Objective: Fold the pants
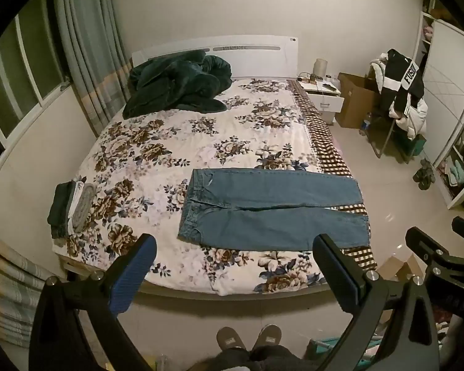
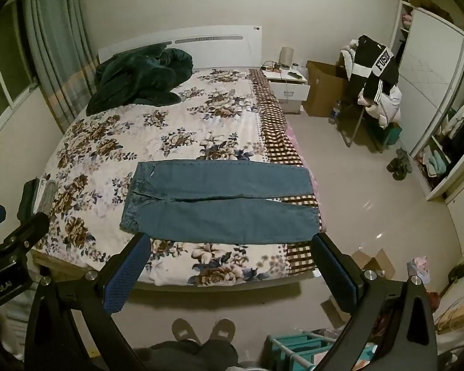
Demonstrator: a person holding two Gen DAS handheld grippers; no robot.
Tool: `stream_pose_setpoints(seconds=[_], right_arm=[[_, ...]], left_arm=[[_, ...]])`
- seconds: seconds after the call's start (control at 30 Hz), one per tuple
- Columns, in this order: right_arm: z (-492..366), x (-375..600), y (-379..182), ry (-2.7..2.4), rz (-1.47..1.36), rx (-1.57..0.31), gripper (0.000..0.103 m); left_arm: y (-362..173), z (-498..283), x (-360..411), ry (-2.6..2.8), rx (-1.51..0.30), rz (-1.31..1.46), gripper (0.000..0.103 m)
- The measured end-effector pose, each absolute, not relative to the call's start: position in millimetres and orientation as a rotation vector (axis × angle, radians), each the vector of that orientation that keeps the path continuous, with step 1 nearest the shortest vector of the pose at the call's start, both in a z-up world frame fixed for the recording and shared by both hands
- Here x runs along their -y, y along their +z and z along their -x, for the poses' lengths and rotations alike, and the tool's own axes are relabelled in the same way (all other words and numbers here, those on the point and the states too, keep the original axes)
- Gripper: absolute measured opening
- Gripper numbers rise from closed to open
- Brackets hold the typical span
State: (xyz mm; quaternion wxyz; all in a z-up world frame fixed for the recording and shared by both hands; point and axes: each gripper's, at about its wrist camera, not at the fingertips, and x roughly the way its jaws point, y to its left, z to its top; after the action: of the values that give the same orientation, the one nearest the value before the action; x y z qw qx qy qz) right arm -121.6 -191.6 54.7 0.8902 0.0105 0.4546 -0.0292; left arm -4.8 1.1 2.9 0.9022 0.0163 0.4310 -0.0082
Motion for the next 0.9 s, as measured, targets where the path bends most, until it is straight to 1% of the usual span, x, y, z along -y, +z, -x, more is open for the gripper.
stream_pose_setpoints(seconds=[0.9], right_arm=[[119.3, 191.7, 51.6, -0.057, -0.019, -0.945, 0.103]], left_arm=[[5.3, 0.6, -1.7, -0.011, -0.893, -0.038, 0.103]])
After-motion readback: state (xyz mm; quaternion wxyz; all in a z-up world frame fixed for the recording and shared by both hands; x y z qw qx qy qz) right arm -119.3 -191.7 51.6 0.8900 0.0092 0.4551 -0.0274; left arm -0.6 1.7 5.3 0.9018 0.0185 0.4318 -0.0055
